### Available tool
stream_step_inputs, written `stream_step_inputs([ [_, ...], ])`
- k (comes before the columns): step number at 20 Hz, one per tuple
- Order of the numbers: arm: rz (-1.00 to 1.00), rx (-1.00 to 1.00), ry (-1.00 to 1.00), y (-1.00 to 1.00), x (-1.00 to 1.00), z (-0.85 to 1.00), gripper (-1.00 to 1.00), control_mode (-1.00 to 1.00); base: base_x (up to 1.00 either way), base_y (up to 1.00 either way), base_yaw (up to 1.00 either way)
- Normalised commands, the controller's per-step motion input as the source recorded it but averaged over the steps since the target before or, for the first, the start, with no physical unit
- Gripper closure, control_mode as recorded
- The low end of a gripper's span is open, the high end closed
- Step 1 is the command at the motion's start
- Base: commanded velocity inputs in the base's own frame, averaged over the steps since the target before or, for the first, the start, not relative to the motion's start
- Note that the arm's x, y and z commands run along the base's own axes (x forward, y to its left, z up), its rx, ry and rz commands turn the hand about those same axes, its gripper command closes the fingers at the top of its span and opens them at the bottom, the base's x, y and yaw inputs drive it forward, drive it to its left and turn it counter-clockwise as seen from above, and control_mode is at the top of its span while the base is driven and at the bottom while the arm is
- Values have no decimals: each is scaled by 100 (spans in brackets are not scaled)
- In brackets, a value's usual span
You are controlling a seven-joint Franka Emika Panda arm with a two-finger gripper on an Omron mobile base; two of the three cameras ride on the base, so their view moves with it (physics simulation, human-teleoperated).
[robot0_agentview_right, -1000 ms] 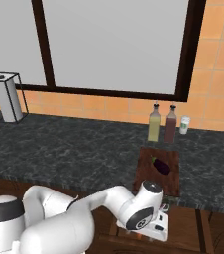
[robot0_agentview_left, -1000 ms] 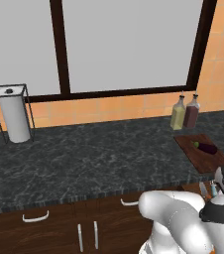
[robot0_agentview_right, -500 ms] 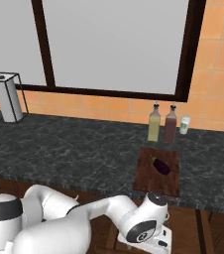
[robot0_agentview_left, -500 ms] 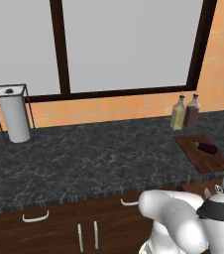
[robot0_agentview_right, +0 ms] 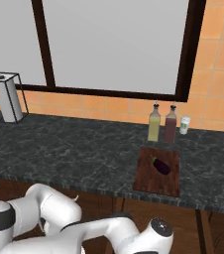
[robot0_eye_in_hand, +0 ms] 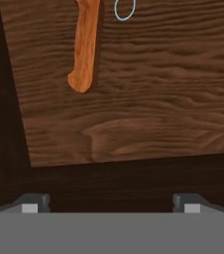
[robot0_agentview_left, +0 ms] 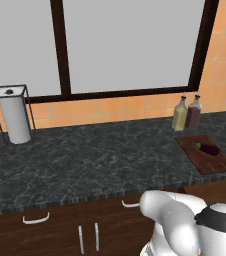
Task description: Place the appropriate cutting tool for cutting the eggplant skin on the cutting board.
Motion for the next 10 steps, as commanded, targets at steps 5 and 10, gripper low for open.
stream_step_inputs([
  [5,0,15,-2,-18,39,37,-100,-100,0,0,0],
  [10,0,12,0,-1,36,10,-100,-100,0,0,0],
])
